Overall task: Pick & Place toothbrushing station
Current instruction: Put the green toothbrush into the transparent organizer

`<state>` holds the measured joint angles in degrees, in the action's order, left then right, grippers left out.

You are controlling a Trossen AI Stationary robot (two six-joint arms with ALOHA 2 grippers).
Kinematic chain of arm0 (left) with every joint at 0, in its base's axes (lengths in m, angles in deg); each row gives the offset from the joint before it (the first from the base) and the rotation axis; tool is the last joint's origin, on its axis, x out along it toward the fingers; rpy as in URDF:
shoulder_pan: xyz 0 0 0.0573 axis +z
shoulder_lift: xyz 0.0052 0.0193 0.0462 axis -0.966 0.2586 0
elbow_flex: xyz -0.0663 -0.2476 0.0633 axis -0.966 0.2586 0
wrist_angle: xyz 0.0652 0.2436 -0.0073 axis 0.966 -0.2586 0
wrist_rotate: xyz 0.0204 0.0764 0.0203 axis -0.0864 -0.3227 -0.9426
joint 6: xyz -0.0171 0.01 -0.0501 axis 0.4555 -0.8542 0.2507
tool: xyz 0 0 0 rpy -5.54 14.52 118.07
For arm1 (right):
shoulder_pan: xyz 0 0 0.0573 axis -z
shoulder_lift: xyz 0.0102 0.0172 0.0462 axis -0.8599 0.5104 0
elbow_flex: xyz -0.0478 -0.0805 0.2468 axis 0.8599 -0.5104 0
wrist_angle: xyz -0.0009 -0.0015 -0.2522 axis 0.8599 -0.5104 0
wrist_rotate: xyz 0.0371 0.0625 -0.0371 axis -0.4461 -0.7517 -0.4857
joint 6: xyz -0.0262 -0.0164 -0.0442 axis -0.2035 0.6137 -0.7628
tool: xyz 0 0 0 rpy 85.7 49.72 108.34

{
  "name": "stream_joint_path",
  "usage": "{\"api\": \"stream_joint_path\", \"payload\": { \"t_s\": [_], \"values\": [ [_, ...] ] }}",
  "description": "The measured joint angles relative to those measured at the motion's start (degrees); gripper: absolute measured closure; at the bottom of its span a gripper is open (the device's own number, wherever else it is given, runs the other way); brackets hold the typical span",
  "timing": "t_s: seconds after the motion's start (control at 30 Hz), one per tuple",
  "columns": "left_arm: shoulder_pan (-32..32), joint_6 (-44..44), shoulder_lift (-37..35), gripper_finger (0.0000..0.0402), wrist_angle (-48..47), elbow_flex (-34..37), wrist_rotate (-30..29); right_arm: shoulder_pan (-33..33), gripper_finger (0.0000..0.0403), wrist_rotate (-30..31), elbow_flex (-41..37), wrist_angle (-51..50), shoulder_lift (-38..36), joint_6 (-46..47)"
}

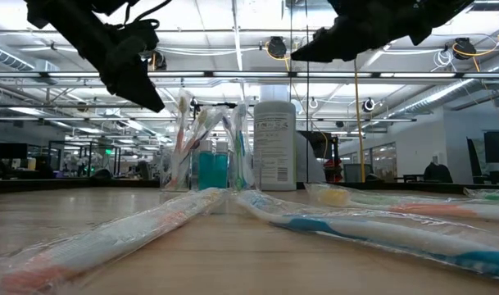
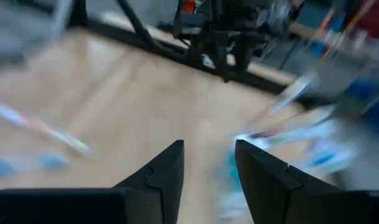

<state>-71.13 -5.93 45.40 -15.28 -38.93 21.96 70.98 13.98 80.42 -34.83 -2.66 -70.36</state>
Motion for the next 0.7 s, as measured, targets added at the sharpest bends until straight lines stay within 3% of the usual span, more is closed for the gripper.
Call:
{"api": "stream_joint_path", "payload": {
  "t_s": [0.13, 0.43, 0.7],
  "values": [
    [-0.29, 0.04, 0.72, 0.0256, -0.07, 0.00, -0.01, -0.49, 0.0268, -1.43, 0.00, 1.89, 0.00, 16.32],
    [-0.29, 1.35, 4.31, 0.0256, -0.03, 0.00, -0.08, -0.14, 0.0268, -1.25, 0.00, 9.58, 0.00, 13.85],
    [-0.27, 0.09, 6.14, 0.0256, 1.27, 0.02, -0.10, -1.38, 0.0268, -1.49, 0.00, 12.00, -0.04, 19.96]
  ]
}}
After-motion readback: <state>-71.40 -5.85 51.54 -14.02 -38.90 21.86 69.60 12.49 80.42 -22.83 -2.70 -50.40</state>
